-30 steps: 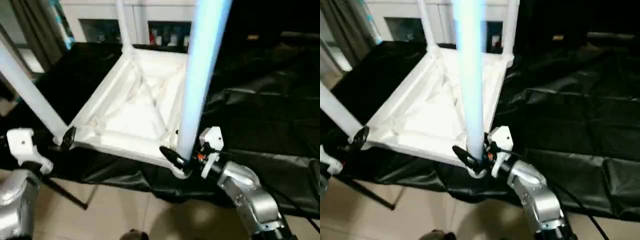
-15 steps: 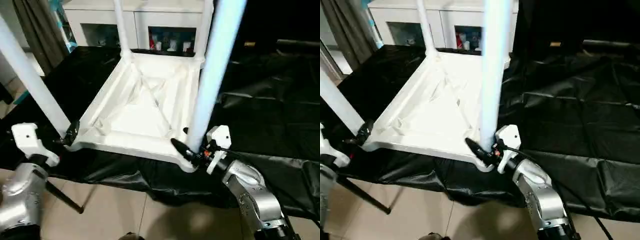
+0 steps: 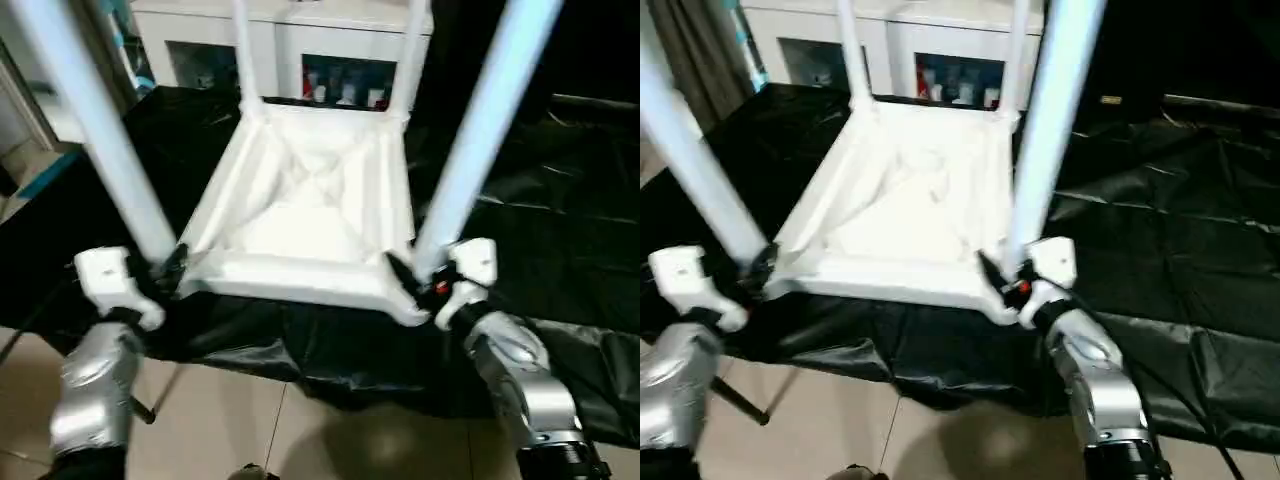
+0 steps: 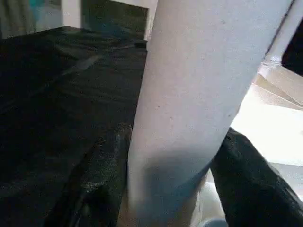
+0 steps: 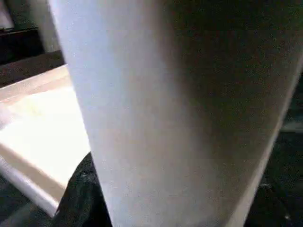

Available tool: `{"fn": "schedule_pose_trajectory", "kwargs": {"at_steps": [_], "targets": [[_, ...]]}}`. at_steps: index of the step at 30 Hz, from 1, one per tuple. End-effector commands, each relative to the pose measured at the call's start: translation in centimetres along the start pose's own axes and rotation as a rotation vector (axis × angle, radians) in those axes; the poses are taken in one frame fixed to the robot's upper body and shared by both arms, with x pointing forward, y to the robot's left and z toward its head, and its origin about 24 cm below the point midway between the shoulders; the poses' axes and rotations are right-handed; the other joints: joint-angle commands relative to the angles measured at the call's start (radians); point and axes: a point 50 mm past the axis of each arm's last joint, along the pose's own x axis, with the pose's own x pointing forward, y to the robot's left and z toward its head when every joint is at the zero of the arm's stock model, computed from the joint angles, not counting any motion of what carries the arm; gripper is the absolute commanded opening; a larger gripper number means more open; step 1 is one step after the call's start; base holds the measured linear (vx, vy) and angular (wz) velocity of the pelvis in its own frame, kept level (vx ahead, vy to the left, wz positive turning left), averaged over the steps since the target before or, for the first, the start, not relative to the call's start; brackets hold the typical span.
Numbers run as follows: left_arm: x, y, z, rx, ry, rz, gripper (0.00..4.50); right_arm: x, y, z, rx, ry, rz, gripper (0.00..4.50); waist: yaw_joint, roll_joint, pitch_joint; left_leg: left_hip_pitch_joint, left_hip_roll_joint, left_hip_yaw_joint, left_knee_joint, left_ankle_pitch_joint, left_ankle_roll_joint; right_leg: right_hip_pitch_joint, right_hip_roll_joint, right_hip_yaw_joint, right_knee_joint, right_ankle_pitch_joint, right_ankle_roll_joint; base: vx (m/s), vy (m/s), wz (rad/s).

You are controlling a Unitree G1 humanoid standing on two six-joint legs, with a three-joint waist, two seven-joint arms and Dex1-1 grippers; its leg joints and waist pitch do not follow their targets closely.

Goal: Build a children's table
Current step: Flip table

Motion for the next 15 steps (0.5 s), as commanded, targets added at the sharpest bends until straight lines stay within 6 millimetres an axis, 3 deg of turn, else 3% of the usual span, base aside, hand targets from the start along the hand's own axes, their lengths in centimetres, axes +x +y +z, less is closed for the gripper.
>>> {"fn": "schedule_pose_trajectory", "kwargs": {"at_steps": [1,3,4,5,6,7,8,9,10,11,12,13,14,15], "targets": [[1.1,-2.5,-0.2,0.019,0.014,-0.106,2.42,0.0,0.4,0.2,0.014,-0.025,-0.009,1.89,-0.008,-0.005,-0.058,0.036,0.085,-0.037,-0.083,-0.204,0.01,0.017,-0.1,0.069,-0.08,-0.191,-0.162,0.0,0.0,0.0],[1.5,-3.5,-0.1,0.029,0.012,-0.138,2.34,-0.5,-0.1,0.2,0.001,-0.029,-0.047,1.89,-0.01,-0.003,-0.06,0.026,0.084,-0.038,-0.084,-0.18,0.014,0.025,-0.101,0.069,-0.076,-0.162,-0.157,0.0,0.0,0.0],[1.7,-4.2,-0.1,0.032,0.01,-0.16,2.24,-0.9,-0.4,0.2,0.003,-0.032,-0.075,1.89,-0.009,-0.002,-0.064,0.032,0.085,-0.036,-0.081,-0.169,0.018,0.021,-0.099,0.069,-0.072,-0.132,-0.161,0.0,0.0,0.0],[2.0,-5.1,0.0,0.041,0.009,-0.198,2.23,-1.3,-1.0,0.2,0.0,-0.034,-0.109,1.88,-0.007,0.011,-0.066,0.029,0.083,-0.039,-0.08,-0.162,0.02,0.024,-0.099,0.068,-0.068,-0.109,-0.168,0.0,0.0,0.0],[2.2,-5.9,0.1,0.05,0.01,-0.232,2.22,-1.7,-1.5,0.2,-0.009,-0.034,-0.145,1.88,-0.007,0.003,-0.064,0.031,0.085,-0.036,-0.08,-0.161,0.022,0.023,-0.097,0.069,-0.071,-0.092,-0.167,0.0,0.0,0.0],[2.4,-6.8,0.2,0.047,0.011,-0.266,2.22,-2.1,-2.1,0.2,-0.011,-0.033,-0.174,1.88,-0.004,0.002,-0.065,0.033,0.085,-0.035,-0.079,-0.157,0.022,0.022,-0.097,0.07,-0.07,-0.083,-0.168,0.0,0.0,0.0],[2.8,-7.9,0.5,0.032,0.005,-0.282,2.21,-2.3,-2.8,0.2,-0.025,-0.021,-0.197,1.88,0.002,0.043,-0.069,0.034,0.083,-0.037,-0.077,-0.175,0.009,0.021,-0.096,0.068,-0.069,-0.071,-0.176,0.0,0.0,0.0],[2.8,-7.9,0.5,0.033,0.006,-0.281,2.2,-2.3,-2.9,0.1,-0.027,-0.018,-0.2,1.88,0.002,0.043,-0.069,0.034,0.083,-0.037,-0.077,-0.175,0.009,0.021,-0.096,0.068,-0.069,-0.071,-0.176,0.0,0.0,0.0],[2.9,-8.2,0.5,0.038,0.013,-0.272,2.2,-2.1,-3.3,-0.1,-0.044,0.0,-0.222,1.88,0.0,0.015,-0.067,0.028,0.08,-0.035,-0.076,-0.188,0.008,0.03,-0.096,0.067,-0.069,-0.059,-0.185,0.0,0.0,0.0],[2.9,-8.2,0.4,0.041,0.018,-0.268,2.2,-2.0,-3.6,-0.2,-0.051,0.011,-0.23,1.87,0.007,0.056,-0.07,0.028,0.078,-0.04,-0.073,-0.196,0.003,0.028,-0.103,0.066,-0.063,-0.067,-0.189,0.0,0.0,0.0],[3.0,-8.3,0.5,0.038,0.02,-0.247,2.2,-1.7,-3.6,-0.3,-0.054,0.009,-0.212,2.22,-0.007,0.04,-0.066,0.02,0.077,-0.039,-0.077,-0.225,0.005,0.033,-0.098,0.063,-0.074,-0.091,-0.187,0.0,0.0,0.0],[3.0,-8.3,0.5,0.038,0.02,-0.247,2.19,-1.7,-3.6,-0.3,-0.054,0.009,-0.212,2.56,-0.008,0.036,-0.067,0.02,0.075,-0.041,-0.077,-0.227,0.007,0.037,-0.099,0.063,-0.074,-0.102,-0.186,0.0,0.0,0.0],[3.1,-8.3,0.4,0.028,0.025,-0.212,2.18,-1.1,-3.8,-0.1,-0.052,-0.011,-0.181,2.56,-0.003,0.05,-0.069,0.022,0.072,-0.04,-0.07,-0.217,0.02,0.034,-0.103,0.064,-0.076,-0.122,-0.184,0.0,0.0,0.0],[3.2,-8.3,0.4,0.027,0.028,-0.202,2.18,-0.8,-3.9,0.1,-0.053,-0.021,-0.178,2.56,-0.008,0.046,-0.07,0.019,0.073,-0.039,-0.07,-0.22,0.026,0.036,-0.105,0.063,-0.079,-0.133,-0.187,0.0,0.0,0.0]]}}
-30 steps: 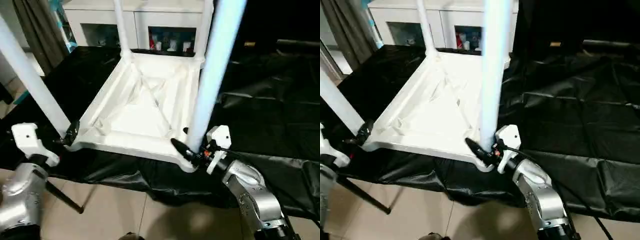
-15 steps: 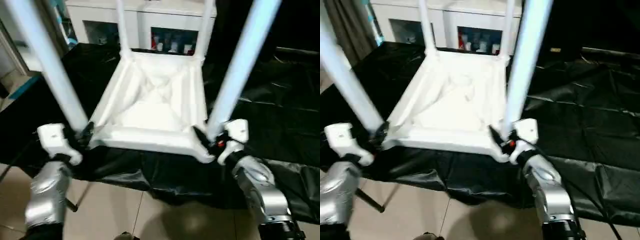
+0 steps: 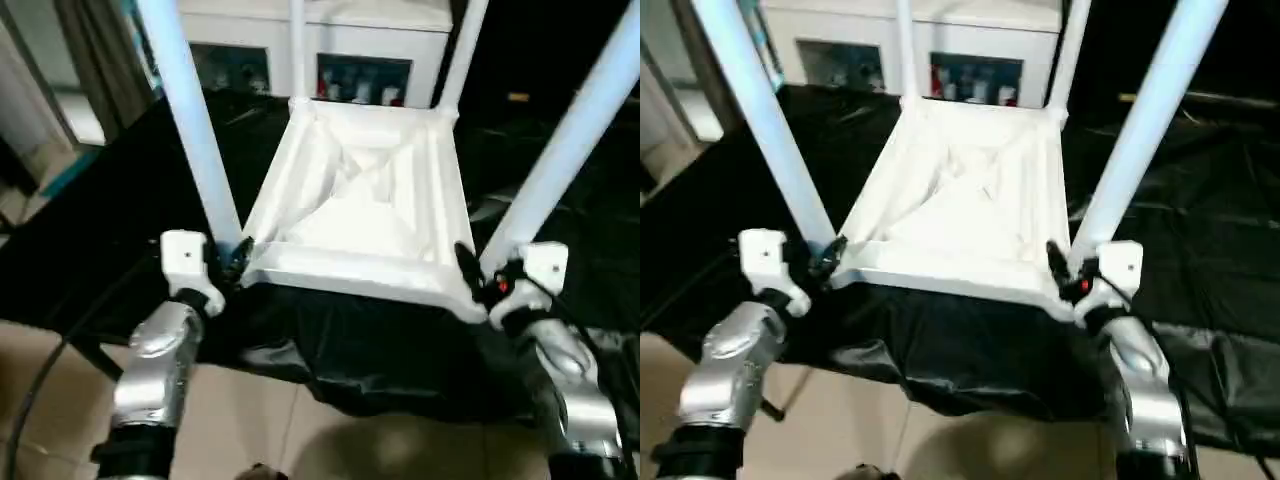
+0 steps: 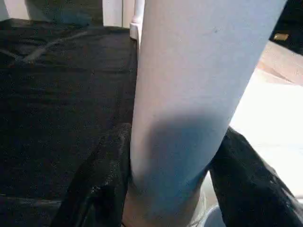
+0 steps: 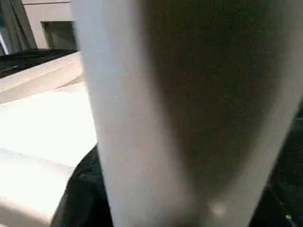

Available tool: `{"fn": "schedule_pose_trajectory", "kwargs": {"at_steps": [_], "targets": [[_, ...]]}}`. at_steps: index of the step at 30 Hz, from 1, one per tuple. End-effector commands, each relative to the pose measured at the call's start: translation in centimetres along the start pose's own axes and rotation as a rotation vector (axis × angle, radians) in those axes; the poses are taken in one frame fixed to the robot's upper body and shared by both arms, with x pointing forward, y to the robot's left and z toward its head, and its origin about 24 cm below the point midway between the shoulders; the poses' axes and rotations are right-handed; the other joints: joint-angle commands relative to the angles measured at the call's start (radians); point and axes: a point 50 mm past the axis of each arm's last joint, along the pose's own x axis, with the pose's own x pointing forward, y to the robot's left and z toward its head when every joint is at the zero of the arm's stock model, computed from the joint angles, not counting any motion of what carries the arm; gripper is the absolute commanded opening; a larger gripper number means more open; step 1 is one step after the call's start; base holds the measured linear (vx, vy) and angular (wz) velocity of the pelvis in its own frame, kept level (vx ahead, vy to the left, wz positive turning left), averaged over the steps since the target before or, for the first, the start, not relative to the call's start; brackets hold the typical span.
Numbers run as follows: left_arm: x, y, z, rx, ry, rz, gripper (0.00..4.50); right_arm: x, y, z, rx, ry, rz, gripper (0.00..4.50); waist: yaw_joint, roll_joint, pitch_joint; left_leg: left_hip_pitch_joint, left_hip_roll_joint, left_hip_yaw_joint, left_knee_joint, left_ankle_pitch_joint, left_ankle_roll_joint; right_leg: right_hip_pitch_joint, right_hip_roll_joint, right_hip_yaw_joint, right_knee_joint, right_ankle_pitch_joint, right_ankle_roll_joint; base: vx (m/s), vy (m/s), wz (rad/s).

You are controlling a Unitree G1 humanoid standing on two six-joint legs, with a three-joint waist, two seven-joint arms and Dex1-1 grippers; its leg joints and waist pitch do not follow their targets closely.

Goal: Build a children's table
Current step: Flip table

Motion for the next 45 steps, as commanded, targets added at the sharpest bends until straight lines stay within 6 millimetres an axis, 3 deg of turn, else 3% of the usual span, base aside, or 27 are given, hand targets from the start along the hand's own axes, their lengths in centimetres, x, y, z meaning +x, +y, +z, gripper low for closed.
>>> {"fn": "schedule_pose_trajectory", "kwargs": {"at_steps": [1,5,8,12,14,18,19,20,22,24,26,28,29,30,32,33,34,36,39,41,45], "targets": [[1.1,-2.4,1.3,0.01,-0.045,-0.082,2.17,0.7,1.1,-0.2,0.015,0.004,0.057,2.66,-0.004,-0.004,-0.064,0.019,0.071,-0.045,-0.068,-0.199,0.035,0.038,-0.101,0.056,-0.084,-0.16,-0.189,0.0,0.0,0.0],[1.2,-2.0,1.0,-0.027,-0.022,-0.042,2.17,0.9,0.5,0.6,0.003,-0.05,-0.013,3.02,-0.005,-0.006,-0.065,0.017,0.075,-0.046,-0.068,-0.16,0.057,0.034,-0.095,0.052,-0.081,-0.16,-0.185,0.0,0.0,0.0],[1.2,-1.8,1.0,-0.079,-0.021,-0.013,2.17,0.2,0.2,1.3,0.029,-0.148,-0.055,3.06,-0.003,0.0,-0.066,0.021,0.078,-0.046,-0.069,-0.166,0.058,0.028,-0.095,0.052,-0.079,-0.157,-0.187,0.0,0.0,0.0],[1.3,-1.6,0.9,-0.09,-0.015,0.012,2.17,-0.6,0.5,1.5,0.054,-0.194,-0.034,3.06,-0.003,0.008,-0.069,0.02,0.08,-0.048,-0.071,-0.175,0.066,0.03,-0.093,0.051,-0.077,-0.136,-0.182,0.0,0.0,0.0],[1.3,-1.5,0.8,-0.095,-0.01,0.024,2.17,-1.2,0.6,1.5,0.057,-0.204,-0.029,3.06,-0.004,0.004,-0.068,0.017,0.078,-0.048,-0.071,-0.176,0.071,0.031,-0.095,0.051,-0.077,-0.122,-0.183,0.0,0.0,0.0],[1.5,-1.3,0.7,-0.116,-0.012,0.04,2.17,-3.1,0.6,1.4,0.039,-0.222,-0.044,3.06,-0.003,0.001,-0.065,0.017,0.077,-0.048,-0.072,-0.193,0.074,0.03,-0.097,0.053,-0.084,-0.163,-0.168,0.0,0.0,0.0],[1.5,-1.2,0.8,-0.127,-0.014,0.043,2.17,-3.5,0.4,1.4,0.034,-0.23,-0.057,3.06,-0.002,0.008,-0.066,0.02,0.078,-0.048,-0.073,-0.209,0.068,0.027,-0.096,0.052,-0.09,-0.189,-0.16,0.0,0.0,0.0],[1.6,-1.2,0.8,-0.133,-0.014,0.043,2.17,-3.8,0.2,1.6,0.033,-0.24,-0.068,3.06,-0.003,0.002,-0.066,0.018,0.077,-0.049,-0.074,-0.215,0.064,0.03,-0.096,0.052,-0.089,-0.204,-0.156,0.0,0.0,0.0],[1.7,-1.2,0.8,-0.153,-0.015,0.039,2.17,-4.7,-0.4,2.1,0.023,-0.276,-0.107,3.06,-0.002,0.004,-0.063,0.021,0.077,-0.049,-0.076,-0.236,0.058,0.024,-0.098,0.053,-0.096,-0.255,-0.142,0.0,0.0,0.0],[1.7,-1.2,0.8,-0.163,-0.015,0.037,2.17,-5.1,-0.6,2.4,0.028,-0.29,-0.123,3.06,-0.007,0.003,-0.062,0.016,0.076,-0.052,-0.079,-0.238,0.055,0.029,-0.097,0.051,-0.095,-0.266,-0.139,0.0,0.0,0.0],[1.8,-1.2,0.8,-0.253,-0.012,0.049,2.17,-6.5,-1.5,4.1,0.06,-0.324,-0.108,3.06,0.0,0.004,-0.063,0.024,0.079,-0.051,-0.076,-0.246,0.061,0.026,-0.095,0.055,-0.098,-0.264,-0.127,0.0,0.0,0.0],[1.9,-1.2,0.8,-0.283,-0.013,0.055,2.17,-6.8,-1.5,4.6,0.073,-0.322,-0.077,3.06,-0.002,0.005,-0.064,0.012,0.075,-0.051,-0.076,-0.207,0.08,0.032,-0.095,0.053,-0.091,-0.227,-0.131,0.0,0.0,0.0],[2.0,-1.2,0.8,-0.314,-0.014,0.056,2.17,-7.1,-1.4,4.8,0.078,-0.309,-0.032,3.06,-0.005,0.01,-0.065,0.012,0.071,-0.049,-0.072,-0.203,0.088,0.03,-0.094,0.05,-0.096,-0.239,-0.126,0.0,0.0,0.0],[2.0,-1.2,0.8,-0.334,-0.015,0.055,2.17,-7.3,-1.2,4.9,0.081,-0.297,0.003,3.06,-0.006,0.007,-0.065,0.011,0.069,-0.048,-0.07,-0.201,0.093,0.032,-0.094,0.05,-0.097,-0.246,-0.123,0.0,0.0,0.0],[2.1,-1.2,0.9,-0.388,-0.019,0.045,2.17,-7.7,-0.6,5.0,0.099,-0.263,0.097,3.06,-0.005,0.014,-0.064,0.008,0.064,-0.048,-0.065,-0.192,0.102,0.031,-0.094,0.048,-0.104,-0.298,-0.11,0.0,0.0,0.0],[2.2,-1.3,0.9,-0.405,-0.02,0.045,2.17,-7.8,-0.4,5.0,0.105,-0.253,0.133,3.06,-0.004,0.012,-0.065,0.007,0.064,-0.049,-0.066,-0.189,0.102,0.032,-0.095,0.047,-0.104,-0.305,-0.107,0.0,0.0,0.0],[2.2,-1.3,1.0,-0.429,-0.02,0.042,2.17,-8.0,0.0,5.1,0.113,-0.238,0.184,3.06,-0.003,0.019,-0.065,0.008,0.064,-0.05,-0.064,-0.188,0.104,0.031,-0.094,0.045,-0.105,-0.32,-0.103,0.0,0.0,0.0],[2.3,-1.3,1.0,-0.47,-0.017,0.035,2.17,-8.2,0.8,5.5,0.136,-0.216,0.275,3.06,-0.003,0.015,-0.065,0.007,0.063,-0.05,-0.063,-0.182,0.109,0.032,-0.091,0.045,-0.105,-0.322,-0.1,0.0,0.0,0.0],[2.4,-1.4,1.1,-0.492,-0.019,0.021,2.17,-8.0,2.3,6.1,0.161,-0.195,0.395,3.06,-0.002,0.02,-0.066,0.007,0.064,-0.052,-0.063,-0.171,0.111,0.027,-0.088,0.043,-0.108,-0.329,-0.087,0.0,0.0,0.0],[2.4,-1.6,1.3,-0.503,-0.022,0.014,2.17,-7.4,2.9,5.5,0.164,-0.131,0.435,3.06,-0.003,0.022,-0.067,0.007,0.066,-0.053,-0.064,-0.169,0.107,0.027,-0.087,0.043,-0.106,-0.313,-0.09,0.0,0.0,0.0],[2.6,-1.9,1.7,-0.569,-0.036,0.007,2.17,-5.4,3.7,2.5,0.203,0.07,0.399,3.47,-0.005,0.024,-0.071,0.009,0.067,-0.053,-0.061,-0.153,0.094,0.024,-0.089,0.044,-0.101,-0.258,-0.123,0.0,0.0,0.0]]}}
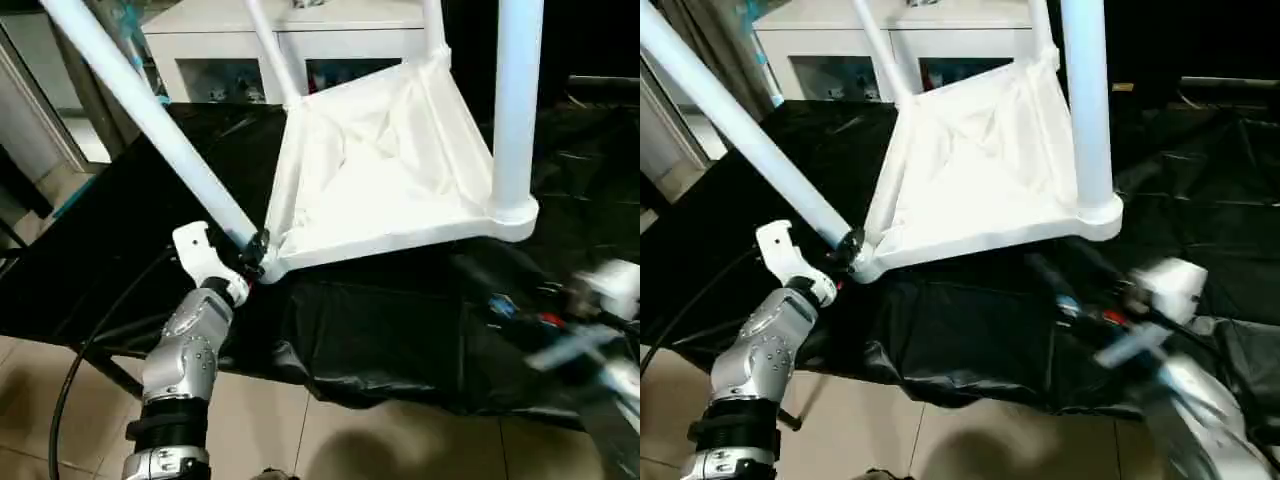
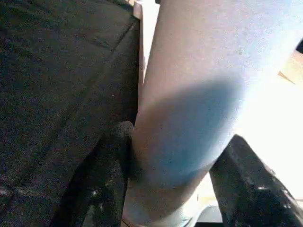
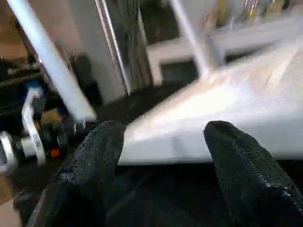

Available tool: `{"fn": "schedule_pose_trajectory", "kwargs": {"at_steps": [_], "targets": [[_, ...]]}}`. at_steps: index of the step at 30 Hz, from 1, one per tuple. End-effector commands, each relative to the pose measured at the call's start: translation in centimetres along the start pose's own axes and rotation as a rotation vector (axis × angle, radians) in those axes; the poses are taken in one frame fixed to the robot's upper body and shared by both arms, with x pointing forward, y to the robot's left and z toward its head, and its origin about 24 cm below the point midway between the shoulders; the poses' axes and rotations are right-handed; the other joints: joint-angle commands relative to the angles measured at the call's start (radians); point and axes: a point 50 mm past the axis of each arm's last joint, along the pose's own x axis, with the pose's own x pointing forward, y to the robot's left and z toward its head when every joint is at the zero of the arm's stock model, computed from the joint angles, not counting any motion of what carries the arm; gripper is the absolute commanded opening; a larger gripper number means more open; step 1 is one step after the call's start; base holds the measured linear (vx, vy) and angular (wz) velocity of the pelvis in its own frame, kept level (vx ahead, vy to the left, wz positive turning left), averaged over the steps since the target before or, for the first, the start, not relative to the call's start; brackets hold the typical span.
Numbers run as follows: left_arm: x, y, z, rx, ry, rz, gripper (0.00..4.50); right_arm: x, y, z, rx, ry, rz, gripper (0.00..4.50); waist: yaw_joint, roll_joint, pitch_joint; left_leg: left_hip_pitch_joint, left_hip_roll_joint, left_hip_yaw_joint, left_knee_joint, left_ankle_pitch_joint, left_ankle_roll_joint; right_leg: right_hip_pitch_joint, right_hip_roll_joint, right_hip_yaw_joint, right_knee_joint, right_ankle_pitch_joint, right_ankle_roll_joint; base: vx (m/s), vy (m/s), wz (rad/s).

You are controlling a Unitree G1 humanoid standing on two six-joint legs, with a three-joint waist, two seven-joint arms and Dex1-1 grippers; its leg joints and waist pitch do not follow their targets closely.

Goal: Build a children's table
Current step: Flip table

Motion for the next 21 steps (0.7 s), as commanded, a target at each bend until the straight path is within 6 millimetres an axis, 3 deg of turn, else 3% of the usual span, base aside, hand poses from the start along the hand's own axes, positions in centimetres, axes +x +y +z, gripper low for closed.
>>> {"fn": "schedule_pose_trajectory", "kwargs": {"at_steps": [1,4,5,6,7,10,11,13,14,17,18,21], "targets": [[0.3,-0.9,1.2,-0.123,-0.063,-0.052,2.17,1.1,-0.5,-2.8,0.06,0.164,-0.055,3.47,0.001,-0.028,-0.063,0.018,0.067,-0.049,-0.063,-0.135,0.087,0.03,-0.09,0.045,-0.09,-0.219,-0.151,0.0,0.0,0.0],[0.3,-1.2,1.2,-0.156,-0.06,-0.056,2.17,2.9,-0.4,-4.8,0.194,0.241,-0.085,3.81,0.001,-0.031,-0.064,0.015,0.065,-0.047,-0.059,-0.116,0.093,0.031,-0.093,0.047,-0.087,-0.201,-0.164,0.0,0.0,0.0],[0.2,-1.3,1.1,-0.165,-0.061,-0.059,2.17,3.3,-0.3,-4.9,0.221,0.241,-0.086,3.84,0.0,-0.049,-0.063,0.015,0.065,-0.044,-0.06,-0.11,0.097,0.03,-0.092,0.047,-0.087,-0.191,-0.168,0.0,0.0,0.0],[0.2,-1.4,1.2,-0.168,-0.062,-0.061,2.17,3.8,-0.1,-4.9,0.249,0.231,-0.079,3.88,0.005,-0.038,-0.066,0.013,0.067,-0.047,-0.059,-0.091,0.101,0.034,-0.096,0.046,-0.081,-0.179,-0.169,0.0,0.0,0.0],[0.1,-1.5,1.2,-0.173,-0.066,-0.065,2.17,4.3,0.0,-4.7,0.288,0.209,-0.073,3.88,0.006,-0.041,-0.066,0.015,0.069,-0.045,-0.057,-0.084,0.107,0.031,-0.094,0.048,-0.081,-0.161,-0.168,0.0,0.0,0.0],[0.0,-1.6,1.3,-0.178,-0.068,-0.069,2.17,5.4,0.4,-4.1,0.363,0.145,-0.04,4.24,0.007,-0.036,-0.073,0.012,0.074,-0.048,-0.051,-0.018,0.14,0.029,-0.093,0.048,-0.061,-0.037,-0.185,0.0,0.0,0.0],[-0.1,-1.6,1.2,-0.187,-0.066,-0.074,2.17,5.9,0.6,-3.7,0.404,0.106,-0.017,4.31,0.009,-0.037,-0.078,0.007,0.072,-0.047,-0.044,0.025,0.17,0.029,-0.094,0.047,-0.05,0.034,-0.196,0.0,0.0,0.0],[-0.1,-1.8,1.0,-0.188,-0.059,-0.075,2.17,6.3,0.8,-3.3,0.456,0.061,0.008,4.46,0.009,-0.038,-0.074,0.004,0.071,-0.045,-0.042,0.033,0.192,0.025,-0.095,0.047,-0.049,0.053,-0.204,0.0,0.0,0.0],[-0.2,-1.8,0.9,-0.187,-0.053,-0.076,2.17,6.6,0.9,-3.0,0.511,0.027,0.024,4.46,0.011,-0.037,-0.072,0.005,0.072,-0.044,-0.042,0.015,0.195,0.024,-0.096,0.046,-0.055,0.018,-0.203,0.0,0.0,0.0],[-0.2,-2.1,0.6,-0.192,-0.046,-0.076,2.17,7.7,0.4,-3.0,0.559,0.008,-0.014,4.5,0.008,-0.035,-0.07,0.006,0.074,-0.044,-0.046,-0.01,0.174,0.023,-0.094,0.043,-0.058,-0.034,-0.204,0.0,0.0,0.0],[-0.3,-2.2,0.6,-0.195,-0.045,-0.079,2.17,8.2,0.1,-3.2,0.541,0.02,-0.054,4.5,0.008,-0.044,-0.067,0.006,0.074,-0.044,-0.05,-0.022,0.155,0.024,-0.095,0.044,-0.059,-0.063,-0.201,0.0,0.0,0.0],[-0.4,-2.5,0.4,-0.201,-0.04,-0.088,2.17,9.3,-0.3,-3.5,0.544,0.02,-0.13,4.5,0.005,-0.042,-0.066,0.009,0.074,-0.042,-0.052,-0.023,0.13,0.021,-0.096,0.047,-0.06,-0.07,-0.196,0.0,0.0,0.0]]}}
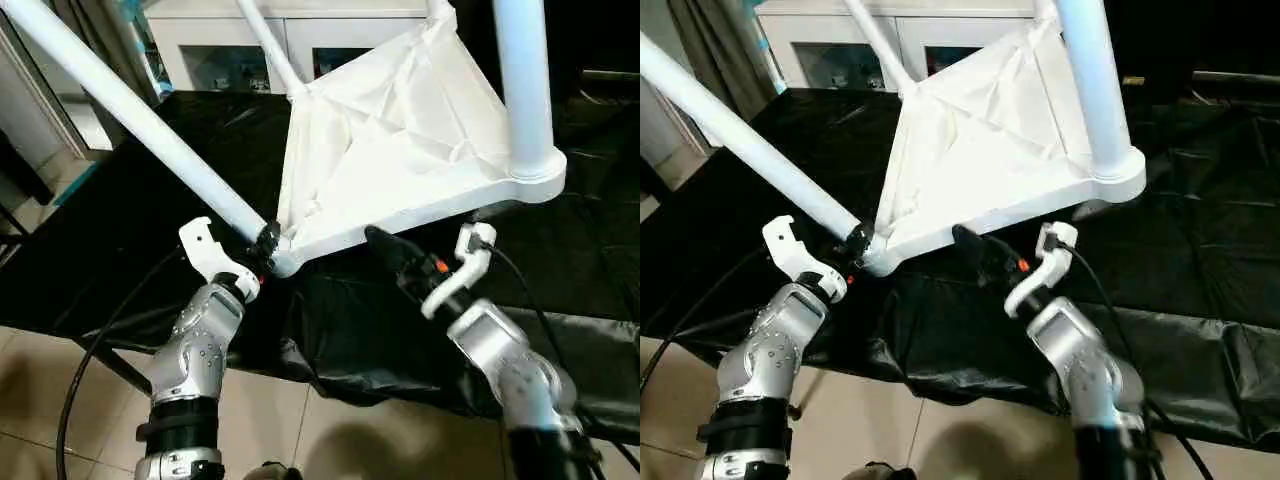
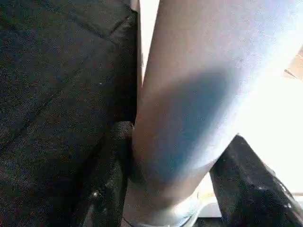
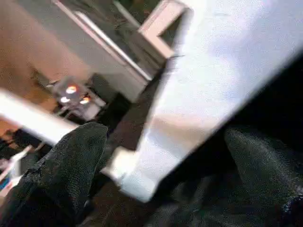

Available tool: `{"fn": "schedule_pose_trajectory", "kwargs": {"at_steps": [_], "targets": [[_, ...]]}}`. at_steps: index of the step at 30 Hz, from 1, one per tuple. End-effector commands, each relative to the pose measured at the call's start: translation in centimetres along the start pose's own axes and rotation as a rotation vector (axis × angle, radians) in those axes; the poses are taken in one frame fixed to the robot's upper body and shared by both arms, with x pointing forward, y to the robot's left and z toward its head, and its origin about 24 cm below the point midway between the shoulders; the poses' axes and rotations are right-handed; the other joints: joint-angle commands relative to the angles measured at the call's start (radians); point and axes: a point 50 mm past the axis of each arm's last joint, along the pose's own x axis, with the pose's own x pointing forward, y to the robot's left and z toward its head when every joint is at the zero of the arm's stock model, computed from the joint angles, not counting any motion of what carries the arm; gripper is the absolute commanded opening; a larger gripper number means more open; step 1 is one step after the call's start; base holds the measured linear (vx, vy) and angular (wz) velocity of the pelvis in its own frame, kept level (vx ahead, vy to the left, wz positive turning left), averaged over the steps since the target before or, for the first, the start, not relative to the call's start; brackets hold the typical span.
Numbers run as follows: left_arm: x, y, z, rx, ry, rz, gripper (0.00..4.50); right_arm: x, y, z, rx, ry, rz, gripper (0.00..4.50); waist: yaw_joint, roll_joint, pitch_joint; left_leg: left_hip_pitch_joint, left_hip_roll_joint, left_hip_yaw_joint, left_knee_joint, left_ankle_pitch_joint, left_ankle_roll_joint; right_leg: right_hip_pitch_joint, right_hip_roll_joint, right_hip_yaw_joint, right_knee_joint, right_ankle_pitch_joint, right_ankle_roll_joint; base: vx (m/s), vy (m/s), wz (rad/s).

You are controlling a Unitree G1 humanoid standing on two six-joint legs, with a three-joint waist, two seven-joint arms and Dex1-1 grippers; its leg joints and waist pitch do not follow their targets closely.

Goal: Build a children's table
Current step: Flip table

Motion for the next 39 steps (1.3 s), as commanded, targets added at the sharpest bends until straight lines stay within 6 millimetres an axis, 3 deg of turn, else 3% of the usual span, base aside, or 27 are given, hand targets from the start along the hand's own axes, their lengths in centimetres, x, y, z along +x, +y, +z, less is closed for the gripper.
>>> {"fn": "schedule_pose_trajectory", "kwargs": {"at_steps": [1,3,10,11,14,17,18,23,24,26,34,35,37,38,39], "targets": [[0.1,-1.2,0.3,-0.087,-0.03,-0.063,2.17,0.6,-0.6,0.0,0.001,-0.017,-0.074,4.5,0.001,-0.03,-0.071,0.032,0.073,-0.042,-0.06,-0.023,0.116,0.04,-0.094,0.047,-0.064,-0.069,-0.193,0.0,0.0,0.0],[0.0,-1.3,0.2,-0.091,-0.024,-0.07,2.17,1.5,-0.9,0.3,0.042,-0.05,-0.106,4.5,0.002,-0.024,-0.073,0.033,0.072,-0.041,-0.058,-0.016,0.116,0.04,-0.096,0.048,-0.061,-0.045,-0.198,0.0,0.0,0.0],[-0.1,-2.0,-0.4,-0.099,0.008,-0.102,2.17,3.8,-1.2,1.2,0.148,-0.118,-0.135,4.5,0.001,-0.024,-0.074,0.03,0.072,-0.041,-0.055,0.0,0.133,0.044,-0.096,0.046,-0.055,-0.005,-0.209,0.0,0.0,0.0],[-0.1,-2.4,-0.8,-0.099,0.026,-0.116,2.17,4.5,-1.1,1.6,0.181,-0.137,-0.128,4.5,0.002,-0.019,-0.075,0.032,0.073,-0.041,-0.055,-0.004,0.134,0.043,-0.096,0.045,-0.056,-0.007,-0.208,0.0,0.0,0.0],[-0.1,-2.7,-1.2,-0.098,0.045,-0.131,2.17,5.1,-0.9,2.1,0.222,-0.165,-0.116,4.5,-0.001,-0.027,-0.075,0.032,0.074,-0.039,-0.055,-0.006,0.138,0.045,-0.095,0.045,-0.055,-0.004,-0.213,0.0,0.0,0.0],[-0.3,-3.1,-1.6,-0.097,0.063,-0.148,2.17,5.8,-1.0,2.4,0.243,-0.167,-0.113,4.21,-0.001,-0.025,-0.077,0.03,0.071,-0.039,-0.052,0.013,0.146,0.046,-0.096,0.044,-0.051,0.012,-0.219,0.0,0.0,0.0],[-0.3,-3.1,-1.6,-0.095,0.068,-0.152,2.17,6.0,-1.0,2.2,0.225,-0.147,-0.11,4.21,-0.001,-0.031,-0.077,0.029,0.07,-0.038,-0.051,0.015,0.149,0.047,-0.096,0.044,-0.05,0.008,-0.222,0.0,0.0,0.0],[-0.4,-3.2,-1.8,-0.082,0.084,-0.164,2.17,6.4,-0.9,1.7,0.165,-0.094,-0.093,3.77,0.0,-0.028,-0.077,0.03,0.072,-0.037,-0.049,0.024,0.158,0.046,-0.095,0.044,-0.051,0.003,-0.223,0.0,0.0,0.0],[-0.4,-3.3,-1.8,-0.08,0.085,-0.165,2.17,6.4,-0.9,1.7,0.168,-0.096,-0.093,3.77,-0.001,-0.037,-0.078,0.03,0.073,-0.037,-0.049,0.024,0.163,0.047,-0.095,0.044,-0.051,0.004,-0.224,0.0,0.0,0.0],[-0.4,-3.3,-1.8,-0.076,0.087,-0.168,2.17,6.5,-1.0,1.7,0.16,-0.095,-0.096,3.55,0.001,-0.03,-0.078,0.03,0.072,-0.037,-0.049,0.019,0.161,0.046,-0.097,0.044,-0.051,-0.015,-0.224,0.0,0.0,0.0],[-0.4,-3.3,-1.9,-0.07,0.097,-0.183,2.17,6.3,-1.7,2.3,0.13,-0.119,-0.129,2.92,0.001,-0.03,-0.076,0.031,0.072,-0.036,-0.05,-0.012,0.137,0.045,-0.096,0.045,-0.055,-0.05,-0.221,0.0,0.0,0.0],[-0.4,-3.4,-1.9,-0.065,0.1,-0.186,2.17,6.2,-1.9,2.6,0.126,-0.137,-0.142,2.75,0.004,-0.011,-0.079,0.034,0.073,-0.039,-0.049,-0.02,0.13,0.044,-0.097,0.045,-0.054,-0.062,-0.22,0.0,0.0,0.0],[-0.4,-3.2,-1.9,-0.054,0.106,-0.179,2.17,6.0,-2.2,3.0,0.115,-0.156,-0.157,2.58,0.001,-0.021,-0.078,0.035,0.074,-0.038,-0.051,-0.032,0.123,0.043,-0.094,0.045,-0.056,-0.06,-0.219,0.0,0.0,0.0],[-0.4,-3.1,-2.0,-0.052,0.111,-0.171,2.73,6.0,-2.3,3.2,0.107,-0.163,-0.163,2.48,0.002,-0.021,-0.079,0.034,0.074,-0.038,-0.051,-0.032,0.121,0.043,-0.094,0.045,-0.056,-0.057,-0.22,0.0,0.0,0.0],[-0.4,-3.1,-2.1,-0.08,0.122,-0.17,2.73,5.8,-2.5,3.5,0.088,-0.171,-0.178,2.48,0.002,-0.024,-0.08,0.034,0.073,-0.037,-0.05,-0.04,0.115,0.045,-0.095,0.045,-0.055,-0.063,-0.223,0.0,0.0,0.0]]}}
